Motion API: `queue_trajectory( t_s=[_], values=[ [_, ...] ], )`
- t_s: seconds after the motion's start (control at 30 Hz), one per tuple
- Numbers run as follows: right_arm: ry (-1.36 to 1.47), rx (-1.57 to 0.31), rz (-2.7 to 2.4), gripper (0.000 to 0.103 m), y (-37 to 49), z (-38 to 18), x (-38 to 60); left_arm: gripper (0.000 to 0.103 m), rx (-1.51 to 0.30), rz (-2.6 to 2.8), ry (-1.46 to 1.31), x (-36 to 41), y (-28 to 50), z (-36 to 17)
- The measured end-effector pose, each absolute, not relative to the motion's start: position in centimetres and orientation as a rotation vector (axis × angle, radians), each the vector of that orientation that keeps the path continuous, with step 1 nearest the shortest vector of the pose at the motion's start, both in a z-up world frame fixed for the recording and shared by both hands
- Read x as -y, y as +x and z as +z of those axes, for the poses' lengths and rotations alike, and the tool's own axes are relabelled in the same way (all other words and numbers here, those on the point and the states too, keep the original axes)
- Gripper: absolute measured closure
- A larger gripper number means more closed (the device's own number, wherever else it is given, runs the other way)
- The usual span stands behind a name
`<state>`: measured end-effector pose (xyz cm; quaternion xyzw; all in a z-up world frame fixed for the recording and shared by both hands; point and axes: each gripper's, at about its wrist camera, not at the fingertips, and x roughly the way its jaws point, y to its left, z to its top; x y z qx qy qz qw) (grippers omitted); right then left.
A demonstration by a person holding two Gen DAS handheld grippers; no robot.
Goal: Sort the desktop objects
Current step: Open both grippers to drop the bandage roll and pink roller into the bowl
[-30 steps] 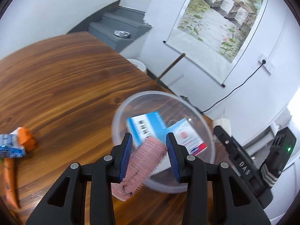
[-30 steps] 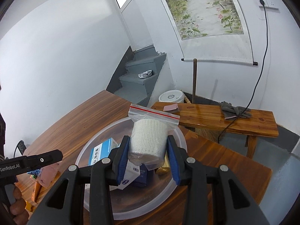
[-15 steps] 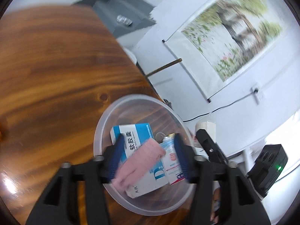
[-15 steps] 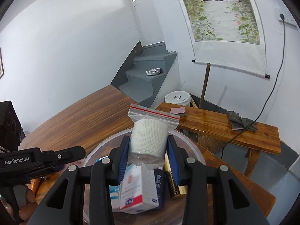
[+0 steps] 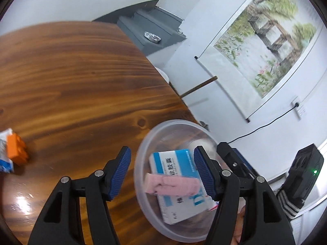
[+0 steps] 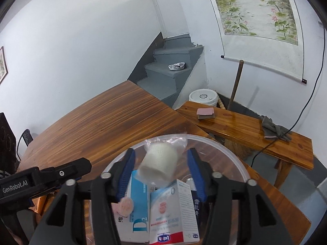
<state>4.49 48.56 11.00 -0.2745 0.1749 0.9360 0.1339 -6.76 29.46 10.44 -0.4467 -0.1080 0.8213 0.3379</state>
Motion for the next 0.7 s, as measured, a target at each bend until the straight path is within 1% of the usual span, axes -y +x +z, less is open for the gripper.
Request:
queue_trajectory(
  t_s=[0.03,0.23,0.4,0.7],
  values=[
    [-0.791,-0.512,2.711,0.035,4.5,10.9,-48.6,0.035,0.266,2.153,-1.165,-29.2,-6.9,10.5],
    [-0.788,-0.447,2.727,0.035,5.4,10.6,-47.5,0.035,0.297,2.174,-1.193,-28.5,-7.5,10.2],
    [-0.790,-0.236,2.691,0.035,5.4,10.7,-45.6,0.035,0.285,2.164,-1.196,-28.6,-7.1,10.4],
    [-0.837,0.031,2.598,0.035,3.7,10.1,-44.0,0.035,0.222,2.231,-1.146,-27.4,-6.1,11.5]
  ],
)
